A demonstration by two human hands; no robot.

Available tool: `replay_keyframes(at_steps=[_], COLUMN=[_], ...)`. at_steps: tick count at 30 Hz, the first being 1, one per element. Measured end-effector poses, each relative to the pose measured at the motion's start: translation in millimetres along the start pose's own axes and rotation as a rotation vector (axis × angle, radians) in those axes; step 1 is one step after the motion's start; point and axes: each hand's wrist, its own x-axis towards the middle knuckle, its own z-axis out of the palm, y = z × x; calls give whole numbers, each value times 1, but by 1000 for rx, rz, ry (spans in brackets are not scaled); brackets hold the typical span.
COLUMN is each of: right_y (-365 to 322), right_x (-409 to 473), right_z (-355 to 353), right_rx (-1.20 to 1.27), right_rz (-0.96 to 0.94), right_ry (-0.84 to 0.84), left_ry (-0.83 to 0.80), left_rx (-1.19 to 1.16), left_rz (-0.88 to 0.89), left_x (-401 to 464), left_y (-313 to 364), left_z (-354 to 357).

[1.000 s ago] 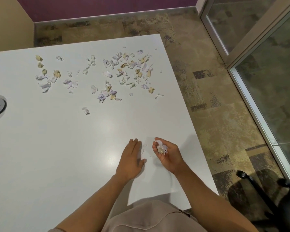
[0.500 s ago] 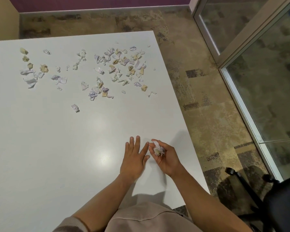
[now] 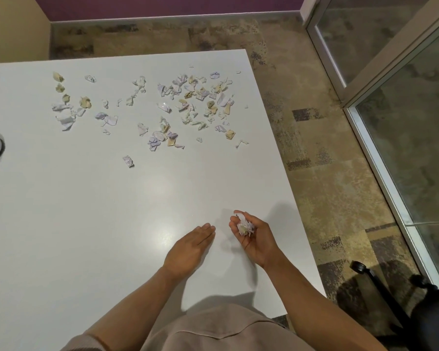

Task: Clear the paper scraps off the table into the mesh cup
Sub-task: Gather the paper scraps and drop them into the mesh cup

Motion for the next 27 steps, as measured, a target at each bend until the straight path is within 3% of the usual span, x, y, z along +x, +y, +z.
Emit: replay_keyframes(at_steps=[7, 13, 19, 27], right_y=[8, 12, 14, 21], right_x=[0, -2, -4, 0], right_z=[4, 8, 13, 13], right_rx=[-9, -9, -22, -67], right_rz=[2, 13, 13, 28], right_ry=[-28, -12, -18, -11], left_ry=[-187, -228, -178, 13], left_rx=[119, 111, 24, -99], left_rz=[14, 11, -18, -128], left_x=[-25, -31, -47, -55], left_y=[-11, -16, -25, -27], left_z=[-11, -21, -17, -20])
